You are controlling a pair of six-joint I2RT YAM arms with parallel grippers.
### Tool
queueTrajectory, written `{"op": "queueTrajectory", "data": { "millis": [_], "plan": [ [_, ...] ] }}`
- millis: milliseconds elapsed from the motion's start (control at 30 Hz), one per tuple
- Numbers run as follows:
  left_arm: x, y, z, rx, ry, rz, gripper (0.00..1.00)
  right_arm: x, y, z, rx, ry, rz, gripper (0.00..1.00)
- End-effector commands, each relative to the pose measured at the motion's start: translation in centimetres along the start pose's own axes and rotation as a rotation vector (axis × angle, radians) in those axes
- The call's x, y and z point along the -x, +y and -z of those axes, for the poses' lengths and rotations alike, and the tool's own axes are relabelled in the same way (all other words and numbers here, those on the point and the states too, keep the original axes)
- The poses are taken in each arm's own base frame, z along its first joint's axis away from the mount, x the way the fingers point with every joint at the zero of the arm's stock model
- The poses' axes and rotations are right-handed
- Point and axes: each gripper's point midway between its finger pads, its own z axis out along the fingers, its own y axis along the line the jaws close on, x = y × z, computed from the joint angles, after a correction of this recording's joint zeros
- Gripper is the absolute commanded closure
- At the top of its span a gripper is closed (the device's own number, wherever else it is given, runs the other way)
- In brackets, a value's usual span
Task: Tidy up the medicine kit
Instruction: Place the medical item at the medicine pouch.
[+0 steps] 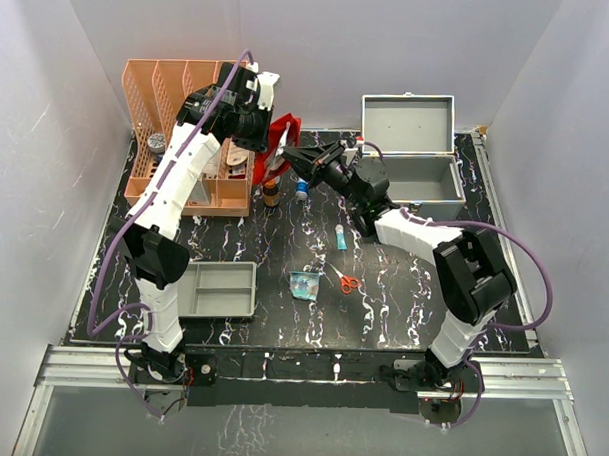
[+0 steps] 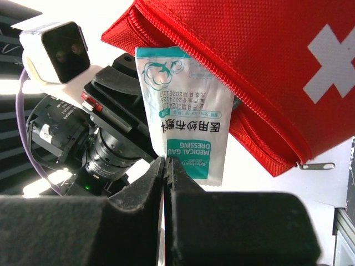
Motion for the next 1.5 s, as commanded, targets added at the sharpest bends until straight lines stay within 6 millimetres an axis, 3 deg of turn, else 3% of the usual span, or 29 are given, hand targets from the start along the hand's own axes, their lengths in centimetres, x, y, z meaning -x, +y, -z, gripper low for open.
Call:
{"op": "queueTrajectory", "data": {
  "millis": [0,600,967,1467],
  "plan": [
    [1.1,-0.7,1.8,-0.015,-0.049,-0.011,1.0,0.5,3.5,-0.5,0.145,0.001,0.012,1.0],
    [0.8,-1.2,1.6,-0.051,-0.034,-0.015,1.0,2.3,3.8,-2.6,0.204,-0.003,-0.052,1.0],
    [0.8,-1.6,1.8,-0.073,-0.032,-0.013,1.0,4.9,3.8,-4.5,-0.026,-0.072,0.272,1.0],
    [0.8,-2.0,1.8,-0.092,-0.028,-0.01,1.0,6.3,1.6,-4.5,-0.211,-0.088,0.435,1.0]
  ]
}}
